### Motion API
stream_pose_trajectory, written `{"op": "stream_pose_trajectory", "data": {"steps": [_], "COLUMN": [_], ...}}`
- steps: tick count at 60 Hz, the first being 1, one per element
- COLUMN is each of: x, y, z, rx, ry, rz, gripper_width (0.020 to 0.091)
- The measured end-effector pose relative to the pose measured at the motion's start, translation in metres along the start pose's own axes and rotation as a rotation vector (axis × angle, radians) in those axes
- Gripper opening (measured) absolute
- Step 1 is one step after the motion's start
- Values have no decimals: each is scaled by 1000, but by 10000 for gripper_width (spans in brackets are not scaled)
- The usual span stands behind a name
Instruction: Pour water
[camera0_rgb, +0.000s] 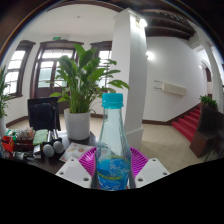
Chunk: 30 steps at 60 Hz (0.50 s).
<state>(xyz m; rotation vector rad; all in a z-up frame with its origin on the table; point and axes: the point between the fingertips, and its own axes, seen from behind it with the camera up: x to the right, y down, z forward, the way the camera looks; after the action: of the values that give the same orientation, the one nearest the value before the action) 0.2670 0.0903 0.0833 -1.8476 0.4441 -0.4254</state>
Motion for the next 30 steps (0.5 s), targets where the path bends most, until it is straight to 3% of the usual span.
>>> {"op": "stream_pose_trajectory", "data": {"steps": [13,15,23,30], "x": [-4,-5,-4,-3], "y": [31,27,30,30], "z": [22,26,23,21], "rx": [-5,26,28,27], "ry": [-39,-44,-49,-55], "rz": [36,35,50,52], "gripper_width": [459,457,454,508]}}
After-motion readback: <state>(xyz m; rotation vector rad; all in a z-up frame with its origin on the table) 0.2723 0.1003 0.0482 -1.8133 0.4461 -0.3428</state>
